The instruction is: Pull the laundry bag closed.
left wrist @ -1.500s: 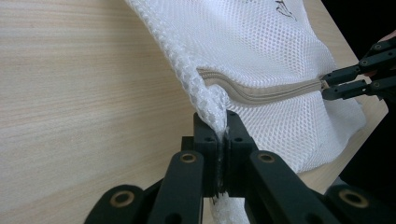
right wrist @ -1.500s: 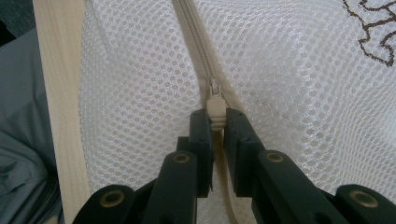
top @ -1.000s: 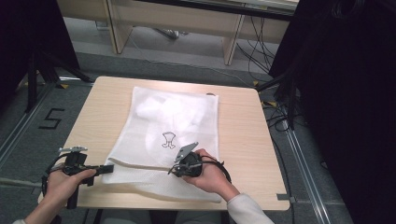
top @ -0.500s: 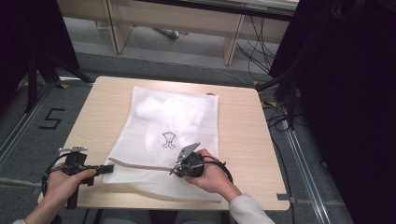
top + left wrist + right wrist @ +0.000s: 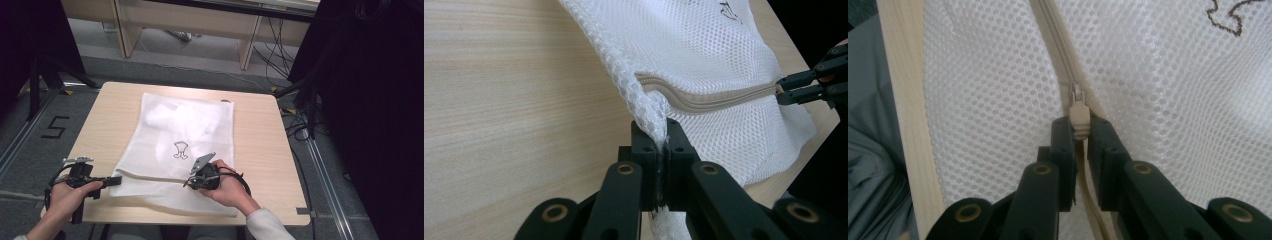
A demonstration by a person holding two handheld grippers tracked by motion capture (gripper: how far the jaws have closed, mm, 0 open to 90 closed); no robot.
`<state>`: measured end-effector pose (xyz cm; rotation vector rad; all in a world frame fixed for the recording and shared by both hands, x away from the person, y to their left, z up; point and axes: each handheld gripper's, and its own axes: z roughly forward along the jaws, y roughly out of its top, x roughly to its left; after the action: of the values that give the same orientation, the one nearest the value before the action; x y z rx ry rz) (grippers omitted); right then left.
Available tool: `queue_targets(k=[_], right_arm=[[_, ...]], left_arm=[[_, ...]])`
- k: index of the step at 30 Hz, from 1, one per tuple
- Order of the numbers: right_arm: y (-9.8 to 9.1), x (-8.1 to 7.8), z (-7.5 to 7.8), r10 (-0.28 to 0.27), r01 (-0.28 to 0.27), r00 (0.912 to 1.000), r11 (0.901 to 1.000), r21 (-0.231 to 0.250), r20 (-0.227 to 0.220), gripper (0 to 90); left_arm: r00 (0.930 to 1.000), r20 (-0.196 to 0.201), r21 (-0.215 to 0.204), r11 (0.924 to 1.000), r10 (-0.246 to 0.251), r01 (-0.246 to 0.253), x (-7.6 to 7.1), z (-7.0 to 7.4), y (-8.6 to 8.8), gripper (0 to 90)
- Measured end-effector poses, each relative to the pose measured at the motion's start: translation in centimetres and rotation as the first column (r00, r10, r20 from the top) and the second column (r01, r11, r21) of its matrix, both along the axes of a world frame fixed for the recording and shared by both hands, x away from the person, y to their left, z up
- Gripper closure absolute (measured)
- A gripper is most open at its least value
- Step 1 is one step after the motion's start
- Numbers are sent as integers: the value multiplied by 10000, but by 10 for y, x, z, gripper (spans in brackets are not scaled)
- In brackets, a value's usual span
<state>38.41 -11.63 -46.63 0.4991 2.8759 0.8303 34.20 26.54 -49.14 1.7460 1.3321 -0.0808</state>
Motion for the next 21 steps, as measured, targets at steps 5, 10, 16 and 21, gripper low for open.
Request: queue_targets(k=[5, 10, 16, 21], right_arm=[[-3, 0, 1, -73, 73, 10000, 10000, -2, -12, 828], [-6, -1, 2, -124, 124, 9999, 9999, -3, -43, 828], [-6, 0, 2, -128, 129, 9999, 9999, 107, -71, 828], [-7, 0, 2, -102, 103, 9999, 9999, 129, -14, 828]], left_arm=[[10000, 13, 49, 9999, 92, -92, 0, 0, -1, 858], [9998, 32, 36, 9998, 173, -173, 0, 0, -2, 858], [9998, 31, 1, 9998, 179, -179, -1, 0, -2, 858], [9998, 24, -44, 9998, 173, -173, -1, 0, -2, 858]])
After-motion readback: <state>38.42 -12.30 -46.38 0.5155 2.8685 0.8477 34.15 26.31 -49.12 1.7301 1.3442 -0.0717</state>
